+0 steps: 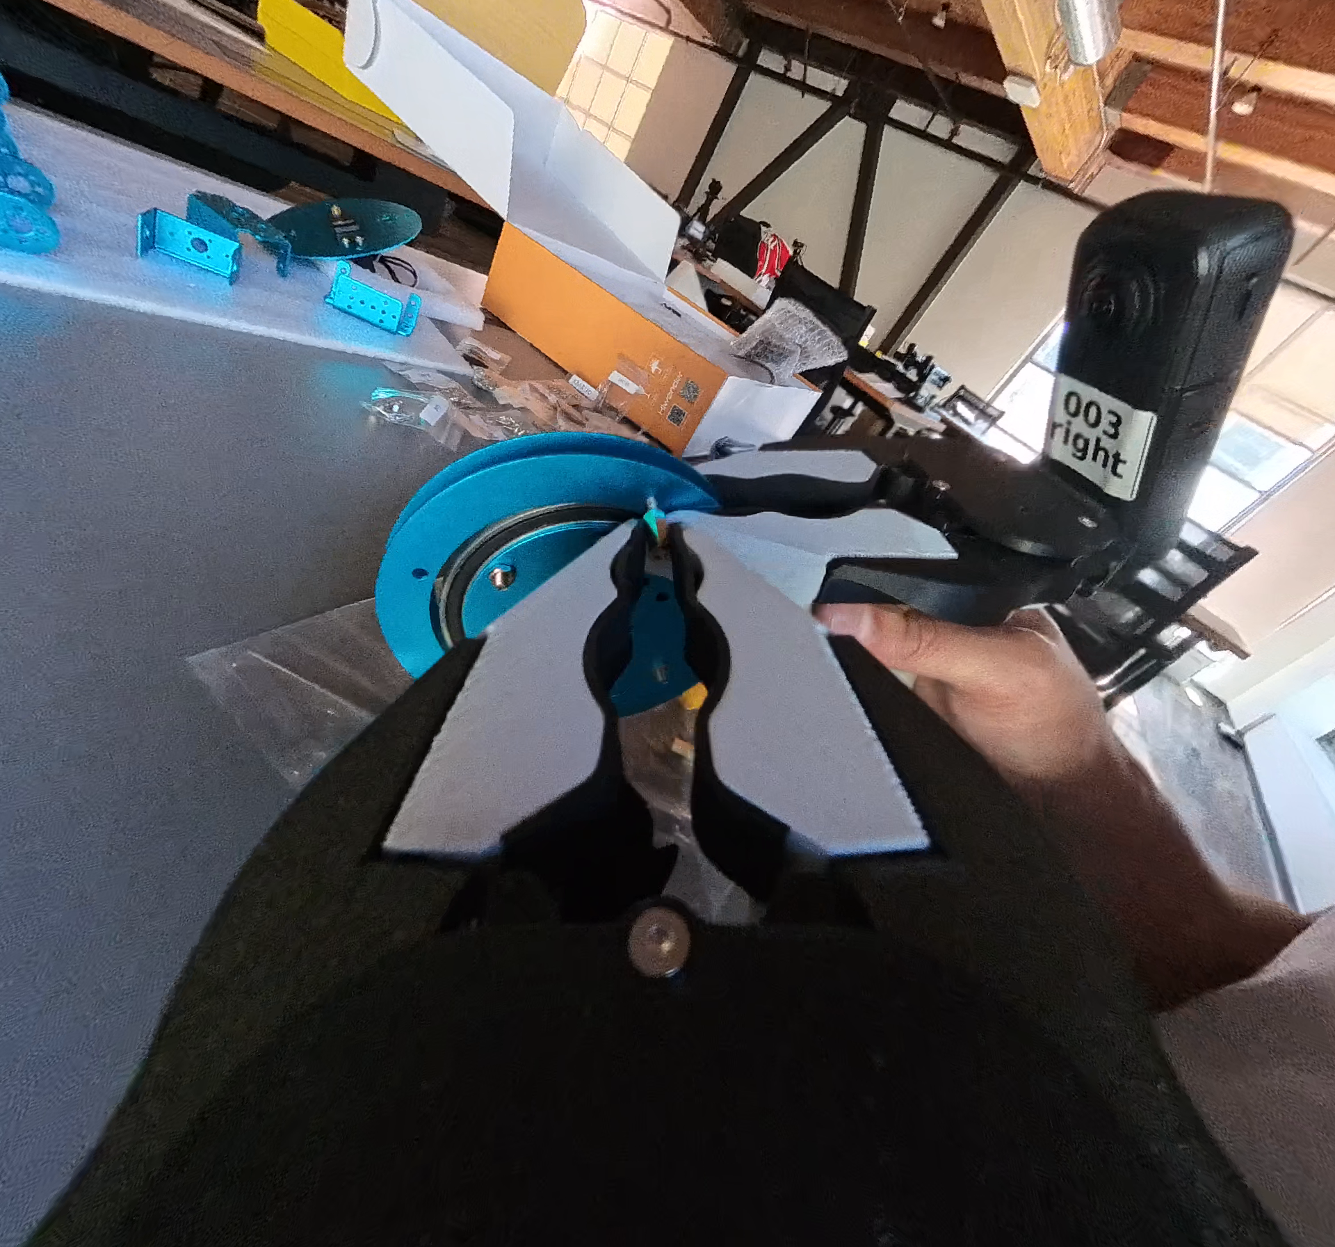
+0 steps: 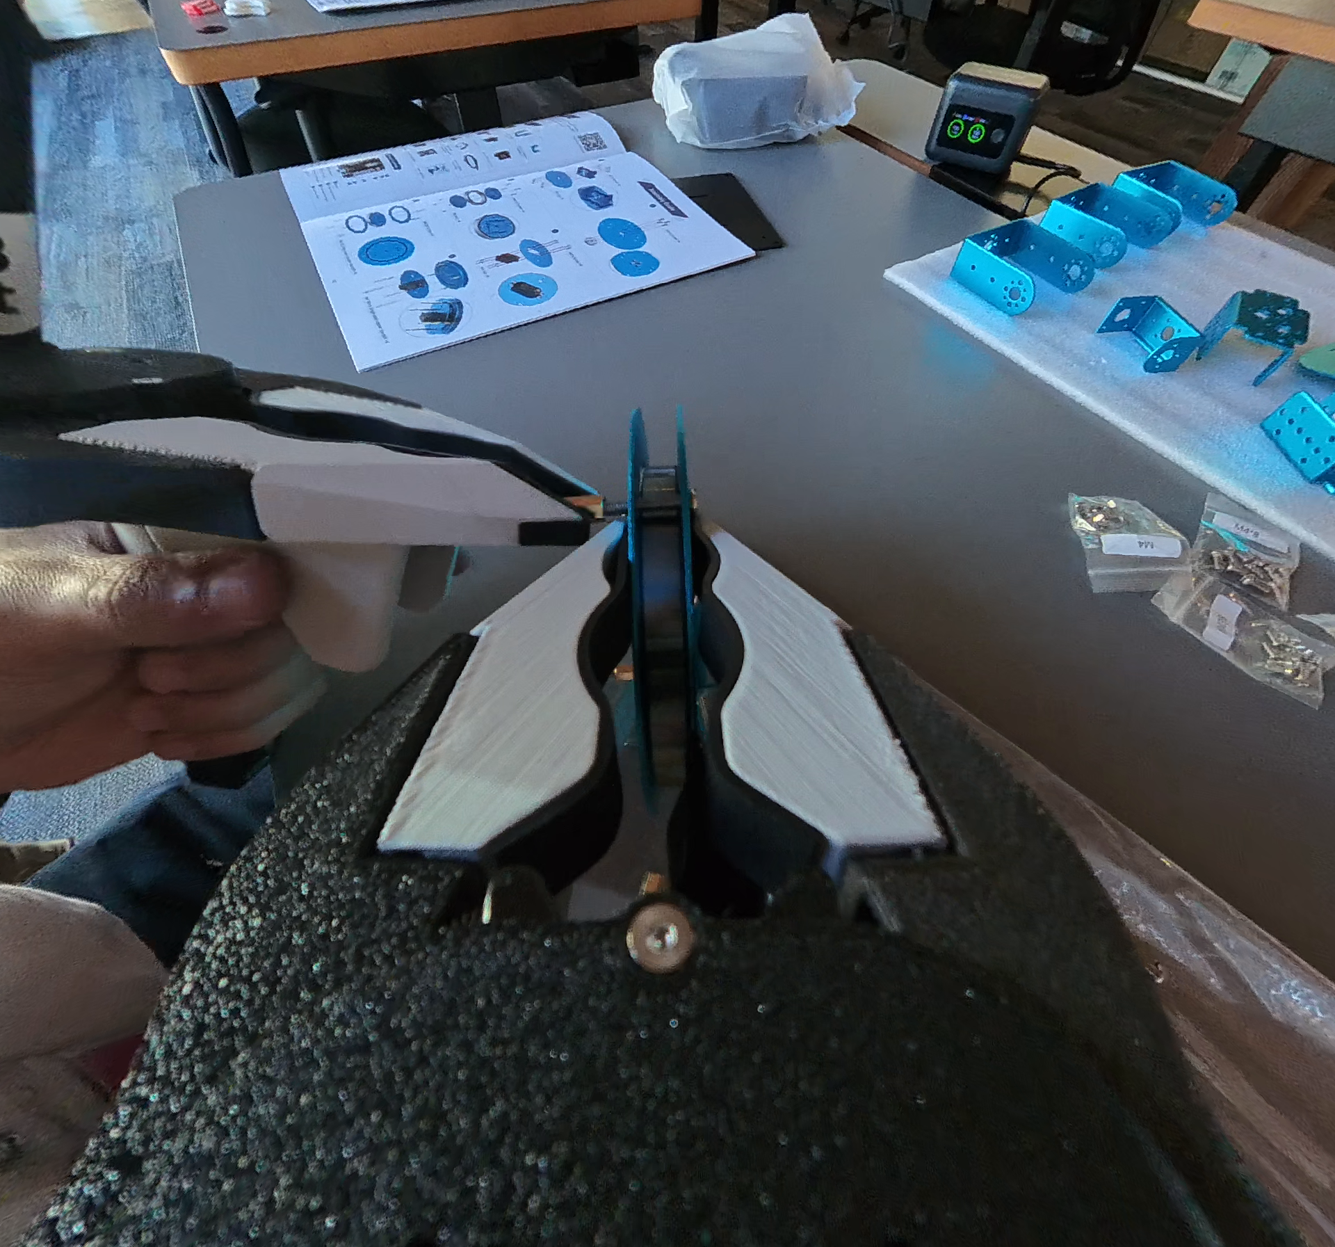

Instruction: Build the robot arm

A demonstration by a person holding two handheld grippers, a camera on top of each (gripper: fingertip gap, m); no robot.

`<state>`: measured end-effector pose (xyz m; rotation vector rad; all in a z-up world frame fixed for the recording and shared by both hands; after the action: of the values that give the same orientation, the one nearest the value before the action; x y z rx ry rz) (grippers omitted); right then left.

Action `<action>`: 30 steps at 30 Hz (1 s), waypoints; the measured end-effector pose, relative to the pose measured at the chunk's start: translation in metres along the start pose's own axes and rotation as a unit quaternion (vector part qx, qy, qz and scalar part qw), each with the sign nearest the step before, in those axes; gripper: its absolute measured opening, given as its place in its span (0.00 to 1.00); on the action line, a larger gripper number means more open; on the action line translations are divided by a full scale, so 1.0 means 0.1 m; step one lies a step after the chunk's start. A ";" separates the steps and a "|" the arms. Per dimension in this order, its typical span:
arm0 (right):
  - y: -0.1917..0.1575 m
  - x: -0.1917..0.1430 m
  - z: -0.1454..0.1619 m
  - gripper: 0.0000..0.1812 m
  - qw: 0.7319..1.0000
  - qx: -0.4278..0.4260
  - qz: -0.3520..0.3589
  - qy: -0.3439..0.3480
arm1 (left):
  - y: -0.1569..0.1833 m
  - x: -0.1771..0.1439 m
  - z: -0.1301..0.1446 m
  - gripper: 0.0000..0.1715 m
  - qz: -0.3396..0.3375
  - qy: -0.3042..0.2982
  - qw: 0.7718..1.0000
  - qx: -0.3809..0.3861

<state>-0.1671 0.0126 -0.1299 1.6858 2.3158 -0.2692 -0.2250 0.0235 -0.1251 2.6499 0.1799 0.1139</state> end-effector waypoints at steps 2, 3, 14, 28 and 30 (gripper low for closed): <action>0.01 0.00 0.00 0.07 1.000 0.002 0.003 0.013 | -0.01 0.01 -0.01 0.02 0.000 -0.019 1.000 0.023; 0.01 0.00 0.01 0.07 1.000 -0.001 0.010 0.021 | -0.02 0.01 -0.02 0.02 0.001 -0.025 0.999 0.028; 0.18 0.00 0.03 0.24 0.997 0.023 0.055 0.040 | -0.07 0.09 -0.08 0.02 0.047 -0.083 0.995 0.039; 0.09 0.00 0.03 0.08 0.997 0.031 0.043 0.053 | -0.05 0.14 -0.06 0.03 0.083 -0.071 0.992 -0.056; 0.09 0.00 0.03 0.07 0.997 0.034 0.042 0.052 | -0.01 0.14 -0.05 0.03 0.047 -0.083 0.990 0.102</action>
<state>-0.1584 0.0139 -0.1330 1.8678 2.3252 -0.2502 -0.2116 0.0292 -0.1205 2.8559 0.0111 -0.0994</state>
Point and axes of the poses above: each gripper's, where its closed fingertips meet, x out along the fingers, z out of its underside, y = z × x across the jaws, the point moved 4 cm from there along -x, back along the fingers, and after that the axes turned 4 degrees about y, right-handed, at the moved point
